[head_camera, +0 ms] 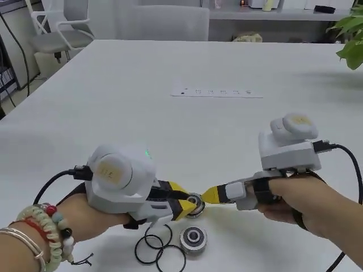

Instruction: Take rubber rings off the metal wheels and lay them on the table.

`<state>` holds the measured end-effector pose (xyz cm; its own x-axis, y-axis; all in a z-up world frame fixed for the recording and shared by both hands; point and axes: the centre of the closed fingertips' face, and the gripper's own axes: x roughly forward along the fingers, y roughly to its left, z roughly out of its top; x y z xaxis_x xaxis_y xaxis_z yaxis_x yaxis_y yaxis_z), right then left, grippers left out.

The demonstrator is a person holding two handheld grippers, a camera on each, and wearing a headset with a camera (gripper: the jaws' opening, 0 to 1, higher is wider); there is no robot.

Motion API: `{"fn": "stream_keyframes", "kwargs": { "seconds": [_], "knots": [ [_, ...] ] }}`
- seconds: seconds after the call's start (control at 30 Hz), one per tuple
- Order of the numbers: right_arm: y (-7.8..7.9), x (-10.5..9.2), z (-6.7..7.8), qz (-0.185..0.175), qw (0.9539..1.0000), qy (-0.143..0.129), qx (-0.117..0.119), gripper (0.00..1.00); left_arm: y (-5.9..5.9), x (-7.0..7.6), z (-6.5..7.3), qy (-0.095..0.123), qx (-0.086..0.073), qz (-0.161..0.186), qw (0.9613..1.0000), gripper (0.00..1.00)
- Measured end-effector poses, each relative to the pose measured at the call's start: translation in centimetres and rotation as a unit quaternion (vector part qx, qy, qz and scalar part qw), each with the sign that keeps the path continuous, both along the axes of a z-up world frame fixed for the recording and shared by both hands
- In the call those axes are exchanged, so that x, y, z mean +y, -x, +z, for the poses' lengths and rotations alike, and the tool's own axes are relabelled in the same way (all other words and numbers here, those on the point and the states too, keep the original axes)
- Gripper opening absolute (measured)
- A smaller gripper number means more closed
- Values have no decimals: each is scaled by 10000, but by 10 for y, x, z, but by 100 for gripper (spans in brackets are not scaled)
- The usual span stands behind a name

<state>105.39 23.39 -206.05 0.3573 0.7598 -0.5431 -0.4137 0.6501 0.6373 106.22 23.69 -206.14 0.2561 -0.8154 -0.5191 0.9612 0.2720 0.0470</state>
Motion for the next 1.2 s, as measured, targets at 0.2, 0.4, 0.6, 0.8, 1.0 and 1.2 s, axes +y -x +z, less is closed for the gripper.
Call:
{"fn": "stream_keyframes", "kwargs": {
  "seconds": [0.2,0.4,0.6,0.8,1.0,1.2],
  "knots": [
    [1,2,2,74,10000,-22,-61,0,0,0,0,9,4,-5,10000,8],
    [1,3,3,173,9997,70,-181,0,0,0,0,28,21,11,10000,8],
    [3,4,5,222,9996,-80,-125,0,0,-1,1,65,109,42,9999,8],
    [1,1,5,191,9997,-118,-116,0,1,-1,1,0,94,16,10000,8],
    [-1,7,18,113,9983,-563,-111,0,0,0,1,-57,54,10,10000,8],
    [-5,-1,12,-8,9990,-442,-100,0,-8,4,13,-10,-40,150,9999,14]
  ]
}}
